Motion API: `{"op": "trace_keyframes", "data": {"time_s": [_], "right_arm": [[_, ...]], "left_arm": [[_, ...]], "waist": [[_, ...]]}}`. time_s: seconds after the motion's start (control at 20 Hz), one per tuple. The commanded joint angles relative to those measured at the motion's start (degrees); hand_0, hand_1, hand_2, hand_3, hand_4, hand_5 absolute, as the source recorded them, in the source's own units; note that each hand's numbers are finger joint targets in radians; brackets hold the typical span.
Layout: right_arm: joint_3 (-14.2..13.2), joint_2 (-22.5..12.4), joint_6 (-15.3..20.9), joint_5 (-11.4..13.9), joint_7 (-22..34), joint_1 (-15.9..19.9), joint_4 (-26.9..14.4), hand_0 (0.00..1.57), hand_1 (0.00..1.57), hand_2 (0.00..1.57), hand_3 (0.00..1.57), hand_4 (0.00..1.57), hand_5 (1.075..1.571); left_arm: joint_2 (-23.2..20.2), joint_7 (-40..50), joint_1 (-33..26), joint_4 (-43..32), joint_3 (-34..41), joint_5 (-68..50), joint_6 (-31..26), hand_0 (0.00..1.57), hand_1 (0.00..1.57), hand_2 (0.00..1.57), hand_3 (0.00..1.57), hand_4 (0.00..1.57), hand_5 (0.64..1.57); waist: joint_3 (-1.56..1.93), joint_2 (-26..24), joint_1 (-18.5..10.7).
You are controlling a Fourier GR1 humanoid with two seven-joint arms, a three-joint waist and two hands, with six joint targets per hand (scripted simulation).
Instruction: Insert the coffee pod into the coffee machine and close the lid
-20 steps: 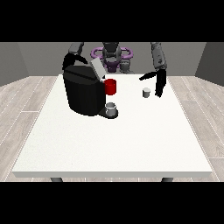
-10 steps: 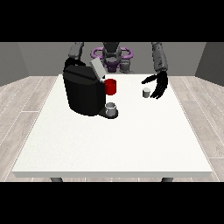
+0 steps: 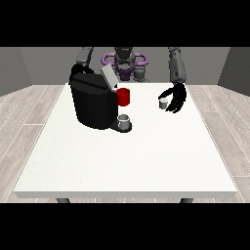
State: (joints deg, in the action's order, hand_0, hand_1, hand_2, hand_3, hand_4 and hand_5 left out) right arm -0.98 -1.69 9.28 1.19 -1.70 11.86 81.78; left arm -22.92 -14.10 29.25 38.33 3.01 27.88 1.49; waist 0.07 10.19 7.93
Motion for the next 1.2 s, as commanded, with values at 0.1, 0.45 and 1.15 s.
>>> {"op": "trace_keyframes", "data": {"time_s": [0.1, 0.45, 1.15], "right_arm": [[-0.7, 1.0, 1.8, 0.9, -2.1, 0.5, -4.5, 0.0, 0.0, 0.0, 0.0, 0.52, 1.571], [-1.6, -0.3, -0.2, -1.3, -0.1, 0.0, -1.0, 0.0, 0.0, 0.0, 0.0, 0.51, 1.571], [-4.5, -1.8, -3.0, -4.0, -2.2, -1.5, -9.4, 0.0, 0.0, 0.0, 0.0, 0.43, 1.571]], "left_arm": [[3.9, -1.4, 0.7, -0.7, -1.4, 3.6, 6.3, 0.77, 0.77, 0.92, 0.69, 0.35, 1.571], [0.7, -3.7, 1.1, -6.2, -1.3, 7.3, 8.3, 0.93, 0.93, 1.04, 0.82, 0.28, 1.571], [4.2, -2.1, 9.0, -0.9, -3.3, 7.5, -0.9, 1.39, 1.39, 1.41, 1.35, 0.58, 1.571]], "waist": [[-0.08, -0.8, -2.2], [-0.08, -0.8, -0.3], [-0.04, -6.9, -1.1]]}}
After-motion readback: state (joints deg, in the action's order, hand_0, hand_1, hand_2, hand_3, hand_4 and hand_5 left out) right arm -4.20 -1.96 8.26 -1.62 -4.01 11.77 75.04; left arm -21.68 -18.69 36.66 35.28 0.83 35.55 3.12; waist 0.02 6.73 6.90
